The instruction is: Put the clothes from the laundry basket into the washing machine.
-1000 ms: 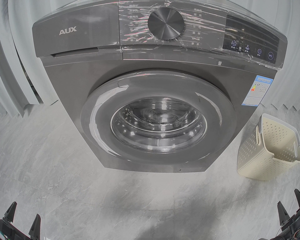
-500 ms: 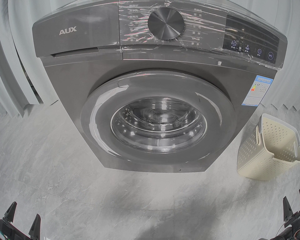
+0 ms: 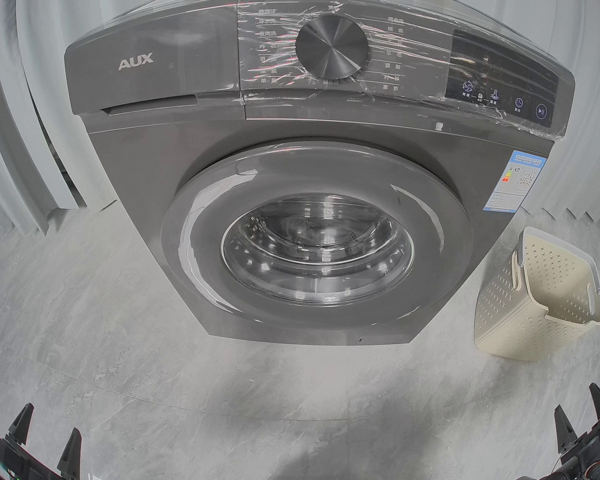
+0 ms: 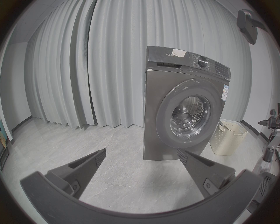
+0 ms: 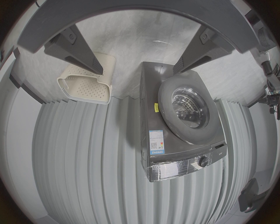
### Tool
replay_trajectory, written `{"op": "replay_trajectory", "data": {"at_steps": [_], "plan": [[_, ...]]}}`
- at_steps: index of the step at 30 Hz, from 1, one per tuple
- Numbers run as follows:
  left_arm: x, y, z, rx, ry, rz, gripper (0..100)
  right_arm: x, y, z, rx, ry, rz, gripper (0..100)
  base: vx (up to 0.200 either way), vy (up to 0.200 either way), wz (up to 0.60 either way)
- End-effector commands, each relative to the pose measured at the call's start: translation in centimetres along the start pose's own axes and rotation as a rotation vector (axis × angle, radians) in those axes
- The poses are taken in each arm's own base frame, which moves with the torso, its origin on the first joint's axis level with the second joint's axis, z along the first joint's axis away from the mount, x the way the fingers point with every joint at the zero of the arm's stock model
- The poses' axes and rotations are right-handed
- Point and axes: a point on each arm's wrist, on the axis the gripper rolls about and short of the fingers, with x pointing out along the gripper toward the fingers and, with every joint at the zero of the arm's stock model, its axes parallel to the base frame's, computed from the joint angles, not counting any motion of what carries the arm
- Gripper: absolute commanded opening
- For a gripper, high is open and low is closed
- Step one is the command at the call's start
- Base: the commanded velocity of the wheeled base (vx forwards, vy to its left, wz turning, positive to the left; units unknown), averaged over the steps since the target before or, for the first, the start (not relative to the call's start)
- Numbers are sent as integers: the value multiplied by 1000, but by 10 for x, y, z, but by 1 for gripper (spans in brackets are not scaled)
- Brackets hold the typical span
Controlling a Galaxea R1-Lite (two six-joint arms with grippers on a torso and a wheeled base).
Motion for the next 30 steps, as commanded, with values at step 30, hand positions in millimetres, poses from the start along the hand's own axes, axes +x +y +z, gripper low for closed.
{"op": "replay_trajectory", "data": {"at_steps": [30], "plan": [[0,0,-5,1,6,8,100,0,0,-5,3,12,9,100,0,0,0]]}}
